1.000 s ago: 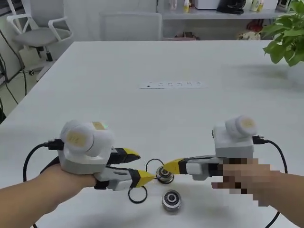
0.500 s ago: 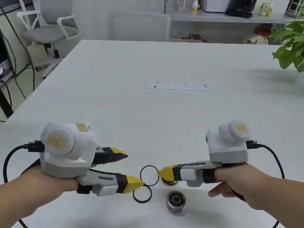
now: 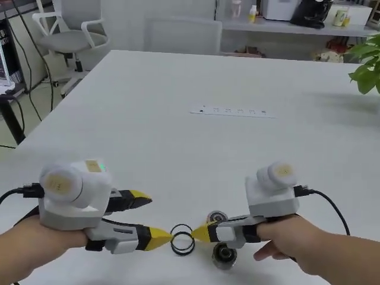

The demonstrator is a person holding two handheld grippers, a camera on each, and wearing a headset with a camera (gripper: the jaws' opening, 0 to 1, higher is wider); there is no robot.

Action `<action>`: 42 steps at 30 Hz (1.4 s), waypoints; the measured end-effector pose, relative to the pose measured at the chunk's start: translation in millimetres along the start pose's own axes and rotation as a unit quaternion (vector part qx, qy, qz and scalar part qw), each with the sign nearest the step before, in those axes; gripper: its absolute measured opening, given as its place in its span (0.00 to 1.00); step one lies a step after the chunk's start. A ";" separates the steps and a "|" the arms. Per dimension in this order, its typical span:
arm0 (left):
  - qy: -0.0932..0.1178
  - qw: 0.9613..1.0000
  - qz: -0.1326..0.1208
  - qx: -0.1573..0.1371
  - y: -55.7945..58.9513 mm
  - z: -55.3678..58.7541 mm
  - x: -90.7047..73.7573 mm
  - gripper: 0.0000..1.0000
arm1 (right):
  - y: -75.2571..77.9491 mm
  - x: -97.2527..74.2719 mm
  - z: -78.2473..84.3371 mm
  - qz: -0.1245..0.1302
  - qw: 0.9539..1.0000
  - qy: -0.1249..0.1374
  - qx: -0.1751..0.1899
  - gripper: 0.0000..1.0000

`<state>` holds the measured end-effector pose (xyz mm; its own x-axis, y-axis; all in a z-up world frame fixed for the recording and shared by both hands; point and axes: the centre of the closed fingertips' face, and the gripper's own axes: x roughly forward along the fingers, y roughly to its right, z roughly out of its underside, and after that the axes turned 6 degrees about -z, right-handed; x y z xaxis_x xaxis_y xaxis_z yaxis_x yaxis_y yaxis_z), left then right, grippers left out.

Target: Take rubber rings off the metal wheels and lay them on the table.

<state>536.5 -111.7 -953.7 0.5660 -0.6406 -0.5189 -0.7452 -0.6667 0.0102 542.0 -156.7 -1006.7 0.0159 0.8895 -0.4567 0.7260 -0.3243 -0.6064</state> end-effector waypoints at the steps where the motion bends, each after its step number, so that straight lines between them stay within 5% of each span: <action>1: -0.002 1.000 -0.002 -0.001 -0.4 1.0 -0.7 0.53 | 1.9 0.0 0.6 0.006 1.000 -0.002 -0.001 0.00; 25: -0.010 1.000 -0.010 -0.005 -2.5 6.2 -6.4 0.52 | 1.0 -5.9 2.7 0.030 0.999 -0.009 -0.026 0.08; 42: -0.006 1.000 0.007 0.011 4.0 -18.7 13.0 0.51 | 3.1 -40.7 -18.3 0.043 0.997 0.027 -0.056 0.17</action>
<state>547.5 -129.8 -944.5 0.5511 -0.6448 -0.5297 -0.7610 -0.6488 -0.0020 556.2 -188.0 -978.0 0.1162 0.8773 -0.4657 0.7924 -0.3645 -0.4890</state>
